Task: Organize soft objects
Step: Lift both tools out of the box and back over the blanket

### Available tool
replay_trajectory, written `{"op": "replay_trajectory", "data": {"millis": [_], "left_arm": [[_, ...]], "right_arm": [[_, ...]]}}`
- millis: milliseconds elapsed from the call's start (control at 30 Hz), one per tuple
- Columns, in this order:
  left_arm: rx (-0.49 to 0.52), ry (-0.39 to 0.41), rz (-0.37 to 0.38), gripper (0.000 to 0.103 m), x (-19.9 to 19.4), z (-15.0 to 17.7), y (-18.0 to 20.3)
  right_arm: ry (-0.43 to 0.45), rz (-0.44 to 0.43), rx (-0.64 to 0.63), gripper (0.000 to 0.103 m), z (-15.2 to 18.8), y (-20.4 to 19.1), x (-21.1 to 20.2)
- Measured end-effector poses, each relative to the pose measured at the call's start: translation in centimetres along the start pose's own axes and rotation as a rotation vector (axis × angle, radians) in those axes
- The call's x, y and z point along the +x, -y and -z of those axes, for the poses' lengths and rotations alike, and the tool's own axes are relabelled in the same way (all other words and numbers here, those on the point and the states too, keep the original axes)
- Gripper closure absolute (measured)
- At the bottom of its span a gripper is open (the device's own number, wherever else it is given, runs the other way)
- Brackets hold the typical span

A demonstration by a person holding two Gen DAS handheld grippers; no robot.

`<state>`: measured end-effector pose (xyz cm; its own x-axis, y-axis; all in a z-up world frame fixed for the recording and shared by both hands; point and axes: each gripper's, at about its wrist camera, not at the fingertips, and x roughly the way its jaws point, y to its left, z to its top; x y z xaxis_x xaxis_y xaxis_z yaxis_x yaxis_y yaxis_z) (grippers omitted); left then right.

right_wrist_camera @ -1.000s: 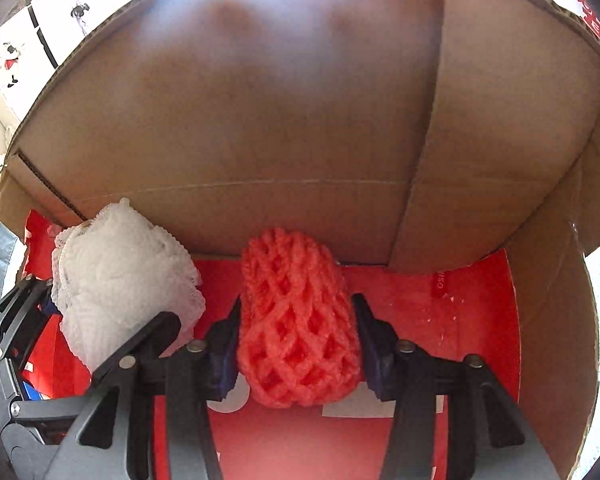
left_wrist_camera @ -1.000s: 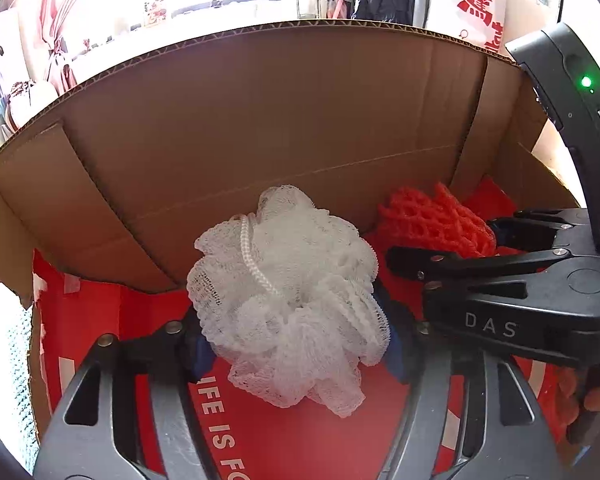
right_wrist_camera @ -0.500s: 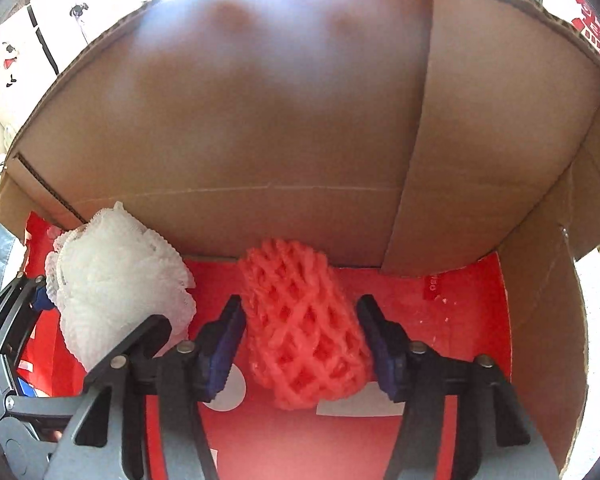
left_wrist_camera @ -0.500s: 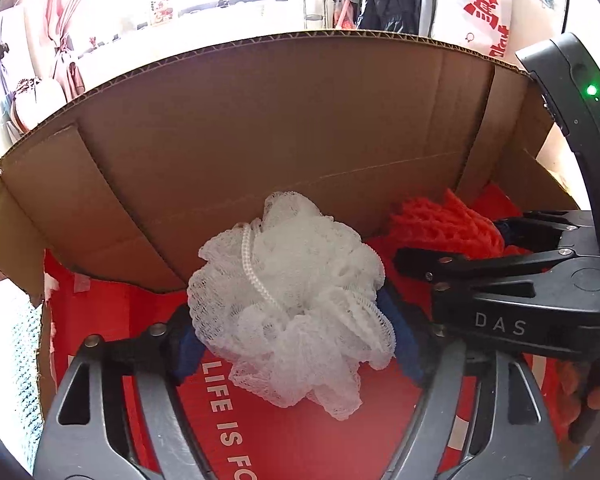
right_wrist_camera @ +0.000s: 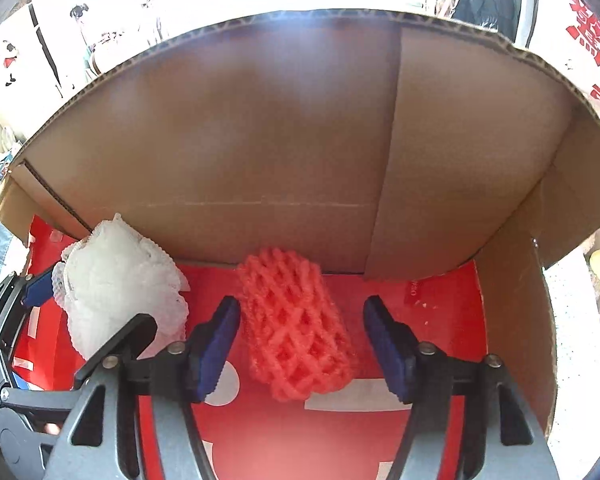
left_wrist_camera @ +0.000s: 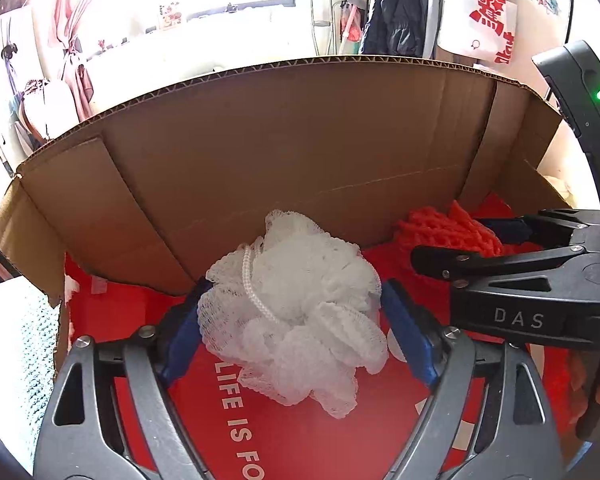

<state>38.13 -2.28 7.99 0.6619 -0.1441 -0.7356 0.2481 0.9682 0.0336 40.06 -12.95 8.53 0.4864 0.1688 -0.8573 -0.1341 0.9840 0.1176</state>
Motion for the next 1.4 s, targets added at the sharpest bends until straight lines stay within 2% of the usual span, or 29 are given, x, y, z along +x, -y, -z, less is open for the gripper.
{"op": "replay_trajectory", "data": {"millis": [200, 333, 433, 800, 867, 933, 1100, 1233, 1400], "left_arm": [[-0.007, 0.006, -0.002, 0.02, -0.5, 0.5, -0.3], [-0.018, 0.021, 0.005, 0.019, -1.6, 0.5, -0.7], [-0.04, 0.038, 0.014, 0.013, -2.8, 0.6, -1.1], [-0.179, 0.193, 0.002, 0.007, -10.1, 1.1, -5.2], [-0.228, 0.209, 0.01, 0.007, -11.5, 1.7, -6.4], [-0.255, 0.225, 0.004, 0.007, -12.9, 2.4, -7.1], [-0.25, 0.301, -0.01, 0.005, -17.0, 5.0, -7.0], [-0.259, 0.365, 0.0, 0.003, -20.0, 8.1, -6.7], [-0.227, 0.441, -0.008, 0.001, -23.4, 12.0, -5.0]], "right_arm": [[0.013, 0.009, 0.005, 0.036, 0.1, 0.3, -0.8], [0.043, 0.01, 0.01, 0.036, 0.2, 1.0, -2.8], [0.077, 0.013, 0.01, 0.032, 0.5, 1.3, -4.9], [0.192, 0.036, 0.002, 0.025, 3.1, 0.3, -12.1], [0.22, 0.04, -0.008, 0.022, 4.1, 0.1, -13.8], [0.259, 0.038, -0.027, 0.015, 5.5, -0.1, -15.4], [0.368, 0.045, -0.066, 0.003, 9.4, -0.3, -19.2], [0.463, 0.061, -0.102, 0.0, 13.3, -0.8, -22.3], [0.54, 0.052, -0.116, 0.0, 17.9, -0.8, -25.1]]}}
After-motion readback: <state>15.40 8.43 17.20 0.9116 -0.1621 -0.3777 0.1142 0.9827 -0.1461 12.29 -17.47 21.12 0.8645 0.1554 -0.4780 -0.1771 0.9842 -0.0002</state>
